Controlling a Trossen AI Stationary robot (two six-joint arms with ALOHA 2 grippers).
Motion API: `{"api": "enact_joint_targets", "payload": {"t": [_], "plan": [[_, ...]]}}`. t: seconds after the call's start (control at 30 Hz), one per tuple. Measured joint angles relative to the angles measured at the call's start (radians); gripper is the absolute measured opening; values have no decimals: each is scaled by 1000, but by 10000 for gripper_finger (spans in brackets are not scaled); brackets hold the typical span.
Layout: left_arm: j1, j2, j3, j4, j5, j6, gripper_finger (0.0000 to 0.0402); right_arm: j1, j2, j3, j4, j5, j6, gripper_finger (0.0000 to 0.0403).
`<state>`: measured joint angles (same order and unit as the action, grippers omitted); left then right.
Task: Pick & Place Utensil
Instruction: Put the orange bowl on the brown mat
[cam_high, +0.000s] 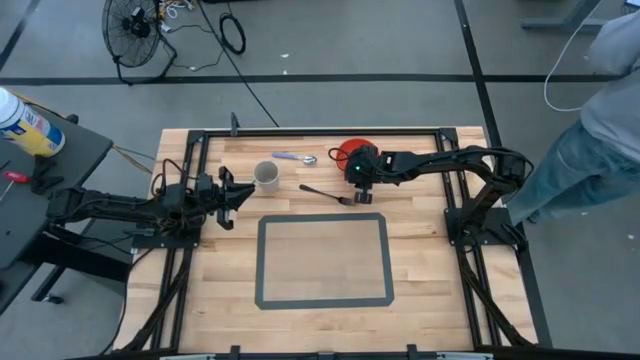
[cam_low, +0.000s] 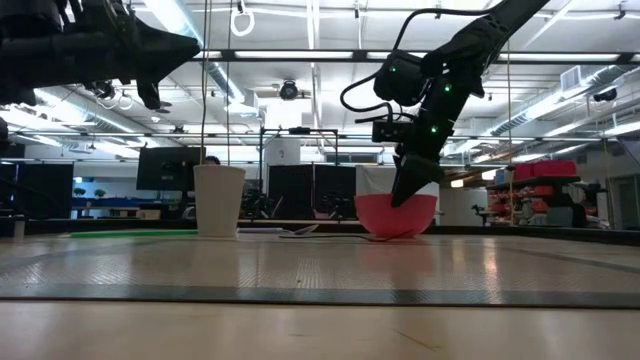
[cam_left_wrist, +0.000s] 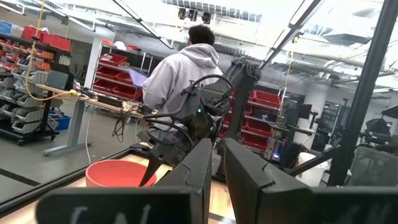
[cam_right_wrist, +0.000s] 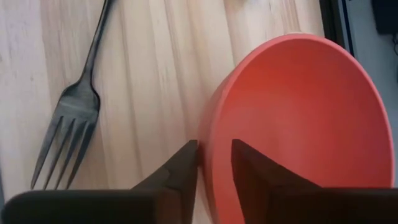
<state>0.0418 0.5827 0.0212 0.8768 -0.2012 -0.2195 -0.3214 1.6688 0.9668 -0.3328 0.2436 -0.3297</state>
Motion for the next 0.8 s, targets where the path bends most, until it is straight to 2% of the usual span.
{"api": "enact_joint_targets", "payload": {"t": [0.37, 0.6, 0.8], "plan": [[0, 0, 0, 0, 0, 1, 48, 0, 0, 0, -1, 0, 4, 33], [0, 0, 0, 0, 0, 3, 48, 3, 0, 0, -1, 1, 4, 11], [0, 0, 0, 0, 0, -4, 48, 37, -1, 0, -7, -17, 33, 6]]}}
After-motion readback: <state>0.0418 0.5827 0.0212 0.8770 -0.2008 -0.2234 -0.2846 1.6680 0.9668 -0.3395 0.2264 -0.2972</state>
